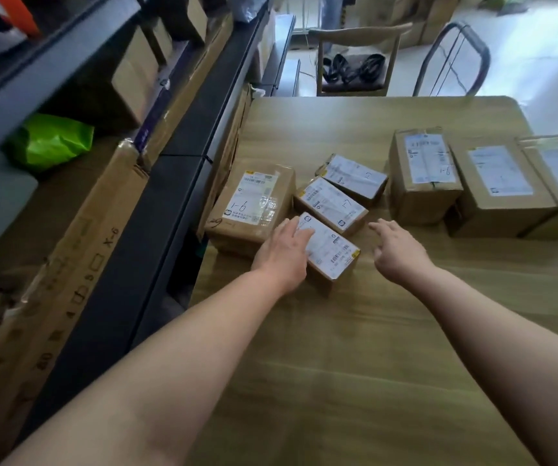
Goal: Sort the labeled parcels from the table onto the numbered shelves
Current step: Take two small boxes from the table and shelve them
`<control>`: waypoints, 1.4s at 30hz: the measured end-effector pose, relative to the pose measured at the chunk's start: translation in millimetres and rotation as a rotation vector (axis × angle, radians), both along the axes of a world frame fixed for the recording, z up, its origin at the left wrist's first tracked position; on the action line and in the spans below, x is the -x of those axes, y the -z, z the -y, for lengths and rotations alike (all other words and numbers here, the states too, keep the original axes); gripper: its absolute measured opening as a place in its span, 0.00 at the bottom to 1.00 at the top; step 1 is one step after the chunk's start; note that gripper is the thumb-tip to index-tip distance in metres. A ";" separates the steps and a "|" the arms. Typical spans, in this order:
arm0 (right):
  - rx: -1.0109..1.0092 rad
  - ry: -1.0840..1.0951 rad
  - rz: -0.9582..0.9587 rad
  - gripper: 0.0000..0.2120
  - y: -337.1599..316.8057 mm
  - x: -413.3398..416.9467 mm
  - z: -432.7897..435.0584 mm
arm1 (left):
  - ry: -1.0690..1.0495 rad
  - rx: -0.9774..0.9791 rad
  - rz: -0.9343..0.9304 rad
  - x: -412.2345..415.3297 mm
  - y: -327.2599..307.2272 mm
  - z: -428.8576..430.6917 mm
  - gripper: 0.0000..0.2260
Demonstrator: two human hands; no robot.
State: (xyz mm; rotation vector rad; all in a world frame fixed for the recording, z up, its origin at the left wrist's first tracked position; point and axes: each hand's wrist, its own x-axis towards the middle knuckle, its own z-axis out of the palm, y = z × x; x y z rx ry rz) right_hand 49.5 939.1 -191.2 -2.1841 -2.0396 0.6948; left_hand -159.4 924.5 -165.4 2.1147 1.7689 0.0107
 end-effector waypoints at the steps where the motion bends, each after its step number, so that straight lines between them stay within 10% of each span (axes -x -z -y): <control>1: 0.012 -0.031 0.022 0.27 2.9 -4.0 -4.4 | 0.017 0.017 -0.011 -3.4 3.7 -0.2 0.24; 21: 0.016 -0.453 0.214 0.23 27.6 -18.6 -49.7 | -0.134 -0.022 -0.022 -19.3 4.3 -12.4 0.08; 42: 0.065 -0.346 0.196 0.23 16.0 -79.3 130.2 | 0.065 0.130 -0.141 -58.3 5.8 87.3 0.23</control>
